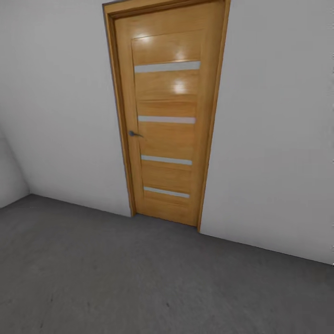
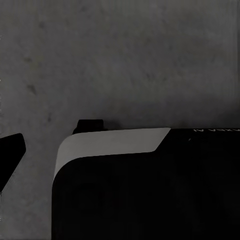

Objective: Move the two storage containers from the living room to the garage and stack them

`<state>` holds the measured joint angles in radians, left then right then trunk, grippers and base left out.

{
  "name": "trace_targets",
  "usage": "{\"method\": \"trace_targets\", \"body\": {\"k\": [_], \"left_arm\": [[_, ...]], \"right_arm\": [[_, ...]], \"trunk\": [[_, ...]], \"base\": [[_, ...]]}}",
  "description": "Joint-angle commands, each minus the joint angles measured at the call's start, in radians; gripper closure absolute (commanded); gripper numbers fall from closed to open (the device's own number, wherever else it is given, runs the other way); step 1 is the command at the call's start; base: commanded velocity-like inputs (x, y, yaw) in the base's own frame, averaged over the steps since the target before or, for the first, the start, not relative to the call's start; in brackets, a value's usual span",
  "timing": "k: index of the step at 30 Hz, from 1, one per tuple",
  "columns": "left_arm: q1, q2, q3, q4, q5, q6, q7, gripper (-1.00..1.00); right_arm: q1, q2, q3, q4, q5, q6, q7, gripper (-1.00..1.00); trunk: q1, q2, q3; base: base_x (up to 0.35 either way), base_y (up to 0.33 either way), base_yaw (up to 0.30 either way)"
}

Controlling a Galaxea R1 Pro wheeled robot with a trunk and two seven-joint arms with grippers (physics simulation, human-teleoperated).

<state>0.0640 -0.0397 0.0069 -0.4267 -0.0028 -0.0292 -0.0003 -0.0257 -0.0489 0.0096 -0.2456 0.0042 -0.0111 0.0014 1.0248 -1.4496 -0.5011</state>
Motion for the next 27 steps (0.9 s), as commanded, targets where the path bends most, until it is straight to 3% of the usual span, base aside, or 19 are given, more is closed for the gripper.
{"method": "trace_targets", "body": {"k": [1,27], "left_arm": [[0.000,0.000,0.001,-0.001,0.000,-0.001,0.000,-1.00],[0.000,0.000,0.001,-0.001,0.000,-0.001,-0.001,-1.00]], "right_arm": [[0.000,0.000,0.001,0.000,0.000,-0.001,0.000,-1.00],[0.000,0.000,0.001,0.000,0.000,-0.001,0.000,-1.00]], "trunk": [[0.000,0.000,-0.001],[0.000,0.000,-0.001]], "base": [[0.182,0.112,-0.080],[0.267,0.190,-0.022]]}}
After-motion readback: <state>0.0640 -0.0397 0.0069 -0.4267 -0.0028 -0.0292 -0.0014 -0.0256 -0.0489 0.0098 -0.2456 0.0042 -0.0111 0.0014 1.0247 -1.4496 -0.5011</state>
